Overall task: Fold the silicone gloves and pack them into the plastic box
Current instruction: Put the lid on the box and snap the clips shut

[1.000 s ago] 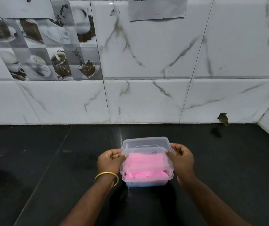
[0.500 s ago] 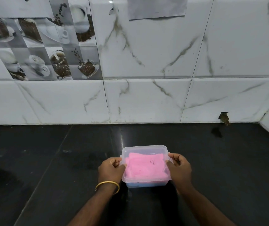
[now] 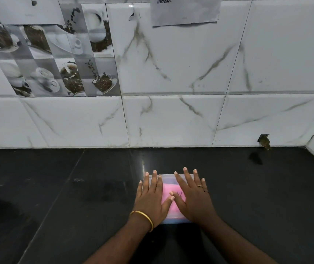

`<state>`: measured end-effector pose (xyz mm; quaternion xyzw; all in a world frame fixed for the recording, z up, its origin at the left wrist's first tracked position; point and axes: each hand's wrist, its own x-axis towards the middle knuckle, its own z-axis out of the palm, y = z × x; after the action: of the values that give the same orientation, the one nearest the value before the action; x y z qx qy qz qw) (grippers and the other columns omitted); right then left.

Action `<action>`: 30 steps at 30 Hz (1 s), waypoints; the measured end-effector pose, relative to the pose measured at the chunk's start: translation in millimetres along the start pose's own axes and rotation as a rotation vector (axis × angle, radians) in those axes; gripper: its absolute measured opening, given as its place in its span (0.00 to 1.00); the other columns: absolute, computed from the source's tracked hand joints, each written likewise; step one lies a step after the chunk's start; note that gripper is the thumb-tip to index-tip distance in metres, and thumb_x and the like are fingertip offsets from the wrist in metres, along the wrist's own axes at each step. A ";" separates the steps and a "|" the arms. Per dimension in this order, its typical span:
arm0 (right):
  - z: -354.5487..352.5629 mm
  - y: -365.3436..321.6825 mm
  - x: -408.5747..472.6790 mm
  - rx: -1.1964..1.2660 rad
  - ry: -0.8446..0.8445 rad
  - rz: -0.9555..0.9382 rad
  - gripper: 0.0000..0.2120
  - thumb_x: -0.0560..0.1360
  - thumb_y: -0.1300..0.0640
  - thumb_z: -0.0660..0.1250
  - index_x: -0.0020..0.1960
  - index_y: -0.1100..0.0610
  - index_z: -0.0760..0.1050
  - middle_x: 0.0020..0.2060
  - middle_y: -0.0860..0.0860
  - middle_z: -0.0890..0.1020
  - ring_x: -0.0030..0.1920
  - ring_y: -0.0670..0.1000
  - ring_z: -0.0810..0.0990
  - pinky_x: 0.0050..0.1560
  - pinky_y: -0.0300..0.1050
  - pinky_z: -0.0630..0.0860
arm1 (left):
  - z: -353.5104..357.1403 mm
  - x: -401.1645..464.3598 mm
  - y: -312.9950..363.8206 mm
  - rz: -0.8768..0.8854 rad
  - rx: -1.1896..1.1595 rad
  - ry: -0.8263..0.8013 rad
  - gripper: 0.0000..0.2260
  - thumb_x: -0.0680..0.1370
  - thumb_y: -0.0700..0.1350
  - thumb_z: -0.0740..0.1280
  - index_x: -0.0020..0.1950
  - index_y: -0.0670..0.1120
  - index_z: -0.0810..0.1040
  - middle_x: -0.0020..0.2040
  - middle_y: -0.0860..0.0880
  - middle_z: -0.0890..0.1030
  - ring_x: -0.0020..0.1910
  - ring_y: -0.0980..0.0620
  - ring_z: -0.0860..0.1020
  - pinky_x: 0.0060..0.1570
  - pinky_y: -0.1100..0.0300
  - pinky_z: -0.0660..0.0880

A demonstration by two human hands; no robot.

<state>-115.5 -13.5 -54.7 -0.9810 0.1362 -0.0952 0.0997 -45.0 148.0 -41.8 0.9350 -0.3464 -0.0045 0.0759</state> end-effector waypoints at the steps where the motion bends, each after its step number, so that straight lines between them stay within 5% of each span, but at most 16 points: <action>1: 3.0 0.7 3.0 -0.023 -0.029 0.009 0.33 0.77 0.32 0.46 0.79 0.40 0.43 0.80 0.49 0.43 0.79 0.56 0.38 0.74 0.57 0.35 | 3.2 3.4 -0.9 -0.009 0.005 -0.018 0.36 0.78 0.67 0.41 0.79 0.46 0.42 0.80 0.46 0.40 0.78 0.44 0.37 0.75 0.47 0.40; 30: 26.3 -0.2 56.3 -0.105 -0.122 0.046 0.36 0.74 0.29 0.39 0.79 0.41 0.44 0.80 0.49 0.46 0.79 0.59 0.41 0.75 0.63 0.43 | 15.7 54.2 -33.1 -0.003 0.057 -0.050 0.33 0.79 0.64 0.42 0.79 0.47 0.46 0.80 0.47 0.46 0.79 0.45 0.44 0.75 0.47 0.45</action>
<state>-56.6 -25.0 -70.9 -0.9855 0.1572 -0.0258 0.0584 16.7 135.5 -59.7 0.9368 -0.3469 -0.0178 0.0406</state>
